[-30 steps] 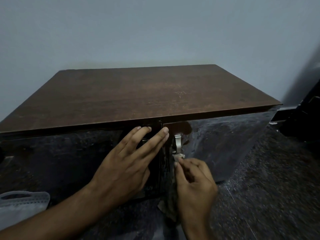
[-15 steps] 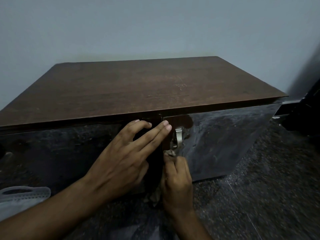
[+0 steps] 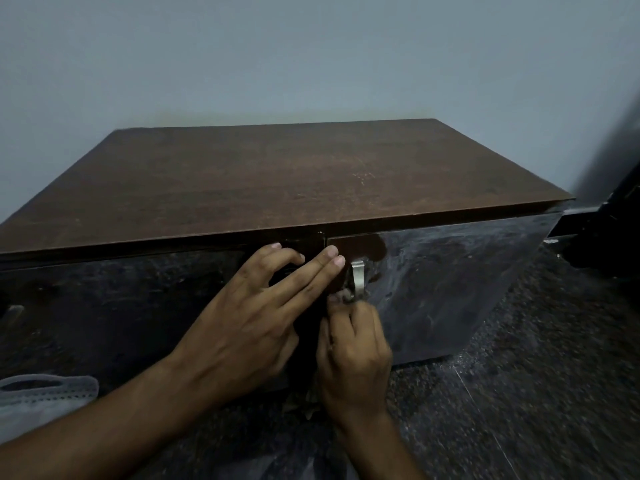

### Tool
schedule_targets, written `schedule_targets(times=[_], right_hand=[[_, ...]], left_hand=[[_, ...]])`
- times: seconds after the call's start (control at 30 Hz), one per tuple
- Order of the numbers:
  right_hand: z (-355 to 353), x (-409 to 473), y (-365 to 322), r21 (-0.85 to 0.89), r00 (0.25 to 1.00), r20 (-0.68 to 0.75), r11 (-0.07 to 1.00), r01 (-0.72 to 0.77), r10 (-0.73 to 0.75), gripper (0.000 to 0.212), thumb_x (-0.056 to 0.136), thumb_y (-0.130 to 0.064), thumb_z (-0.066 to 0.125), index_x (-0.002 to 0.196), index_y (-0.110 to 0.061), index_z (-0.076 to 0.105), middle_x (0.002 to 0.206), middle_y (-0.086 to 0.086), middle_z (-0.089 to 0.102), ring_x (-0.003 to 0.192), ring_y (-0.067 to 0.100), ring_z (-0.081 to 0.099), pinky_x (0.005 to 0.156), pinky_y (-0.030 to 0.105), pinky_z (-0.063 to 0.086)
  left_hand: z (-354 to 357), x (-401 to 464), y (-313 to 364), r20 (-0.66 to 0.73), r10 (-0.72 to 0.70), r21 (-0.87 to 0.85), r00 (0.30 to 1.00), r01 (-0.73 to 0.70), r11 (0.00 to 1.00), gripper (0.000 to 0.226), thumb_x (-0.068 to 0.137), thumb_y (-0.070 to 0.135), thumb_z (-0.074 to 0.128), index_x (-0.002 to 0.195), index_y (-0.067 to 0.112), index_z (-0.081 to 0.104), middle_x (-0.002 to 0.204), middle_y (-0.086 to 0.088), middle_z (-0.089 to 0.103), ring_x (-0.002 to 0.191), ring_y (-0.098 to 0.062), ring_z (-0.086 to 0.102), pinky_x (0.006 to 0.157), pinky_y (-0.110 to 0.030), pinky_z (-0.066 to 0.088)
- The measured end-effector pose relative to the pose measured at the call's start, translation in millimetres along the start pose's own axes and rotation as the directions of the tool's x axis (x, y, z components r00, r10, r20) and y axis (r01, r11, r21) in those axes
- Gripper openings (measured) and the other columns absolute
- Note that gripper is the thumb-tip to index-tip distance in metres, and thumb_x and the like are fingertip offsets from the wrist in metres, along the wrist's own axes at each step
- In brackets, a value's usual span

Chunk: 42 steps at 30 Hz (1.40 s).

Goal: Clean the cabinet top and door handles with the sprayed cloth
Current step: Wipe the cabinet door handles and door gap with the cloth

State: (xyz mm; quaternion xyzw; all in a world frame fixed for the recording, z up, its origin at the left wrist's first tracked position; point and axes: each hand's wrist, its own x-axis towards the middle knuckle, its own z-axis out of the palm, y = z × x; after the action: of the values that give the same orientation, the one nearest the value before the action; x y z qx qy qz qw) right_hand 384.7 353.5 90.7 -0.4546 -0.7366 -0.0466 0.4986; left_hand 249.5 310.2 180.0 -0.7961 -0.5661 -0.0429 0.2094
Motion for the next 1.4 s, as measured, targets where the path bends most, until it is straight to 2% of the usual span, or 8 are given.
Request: schedule_targets(times=[0.13,0.37,0.57,0.73,0.87,1.0,1.23,1.4], right_hand=[[-10.0,28.4,-4.1,-0.033,0.988,-0.145,0.998,0.048,-0.052,0.003,0.087,-0.001,0.07,0.085,-0.003,0.071,0.073,0.009,0.057,0.069,0.023,0.047,0.06,0.035,0.038],[5.4,2.6,7.9,-0.087,0.992,-0.066,0.991,0.106,-0.111,0.008,0.08,0.001,0.076,0.087,-0.002,0.073,0.073,0.009,0.058,0.071,0.024,0.046,0.061,0.037,0.032],[-8.3,36.0,-3.7,-0.018,0.967,-0.222,0.992,0.124,-0.125,0.009,0.086,0.0,0.067,0.079,-0.003,0.072,0.074,0.008,0.062,0.074,0.022,0.049,0.065,0.036,0.033],[-0.4,2.9,12.2,-0.06,0.989,-0.088,0.991,0.118,-0.123,0.007,0.083,-0.001,0.074,0.09,-0.004,0.075,0.075,0.008,0.061,0.073,0.022,0.047,0.065,0.034,0.033],[-12.3,-12.1,15.8,0.143,0.991,-0.124,0.989,-0.03,0.048,0.007,0.086,-0.003,0.071,0.092,-0.003,0.075,0.078,0.006,0.063,0.071,0.02,0.058,0.066,0.032,0.049],[-37.1,17.7,16.4,0.419,0.862,-0.301,0.868,-0.265,0.409,0.008,0.083,0.001,0.075,0.091,-0.001,0.077,0.085,0.005,0.067,0.079,0.011,0.067,0.071,0.022,0.055],[-19.9,60.7,7.9,0.462,0.885,-0.301,0.866,-0.192,0.356,0.007,0.085,0.003,0.074,0.091,0.0,0.075,0.092,0.006,0.068,0.086,0.013,0.066,0.077,0.021,0.055],[-10.7,24.5,21.7,0.44,0.86,-0.121,0.804,-0.401,0.495,0.018,0.077,0.015,0.072,0.076,-0.003,0.072,0.084,-0.006,0.064,0.082,-0.001,0.061,0.07,0.003,0.044]], left_hand=[[-0.1,-0.2,-1.5,0.022,-0.008,-0.031,1.0,0.009,0.999,0.094,0.073,0.02,0.059,0.158,0.014,0.018,0.166,0.002,0.021,0.131,-0.025,0.042,0.122,-0.042,0.021],[1.2,-0.6,-0.9,0.012,-0.003,-0.041,1.0,0.004,0.999,0.092,0.076,0.018,0.058,0.158,0.013,0.017,0.166,0.003,0.018,0.133,-0.024,0.041,0.122,-0.043,0.023],[0.3,-0.3,-0.3,0.011,-0.012,-0.062,1.0,0.013,0.998,0.094,0.073,0.02,0.058,0.158,0.012,0.019,0.166,0.002,0.021,0.126,-0.023,0.045,0.122,-0.042,0.021],[0.3,-1.6,0.2,0.037,-0.023,-0.056,0.999,0.025,0.998,0.094,0.075,0.019,0.059,0.159,0.013,0.015,0.166,0.003,0.019,0.126,-0.023,0.046,0.122,-0.042,0.02],[1.4,-0.6,-0.4,0.025,-0.019,-0.062,1.0,0.02,0.998,0.095,0.076,0.017,0.06,0.159,0.013,0.015,0.166,0.004,0.019,0.125,-0.023,0.046,0.122,-0.043,0.022],[1.3,0.0,0.6,0.019,-0.024,-0.066,1.0,0.025,0.997,0.096,0.074,0.017,0.062,0.158,0.013,0.017,0.165,0.003,0.023,0.124,-0.023,0.047,0.12,-0.045,0.026],[0.1,0.6,0.6,0.045,-0.012,-0.053,0.999,0.014,0.999,0.101,0.069,0.023,0.063,0.158,0.013,0.018,0.165,0.004,0.024,0.123,-0.024,0.047,0.12,-0.044,0.026],[0.9,-0.1,1.1,0.019,-0.019,-0.057,1.0,0.02,0.998,0.095,0.074,0.02,0.06,0.158,0.013,0.017,0.165,0.004,0.022,0.124,-0.023,0.047,0.121,-0.044,0.024]])
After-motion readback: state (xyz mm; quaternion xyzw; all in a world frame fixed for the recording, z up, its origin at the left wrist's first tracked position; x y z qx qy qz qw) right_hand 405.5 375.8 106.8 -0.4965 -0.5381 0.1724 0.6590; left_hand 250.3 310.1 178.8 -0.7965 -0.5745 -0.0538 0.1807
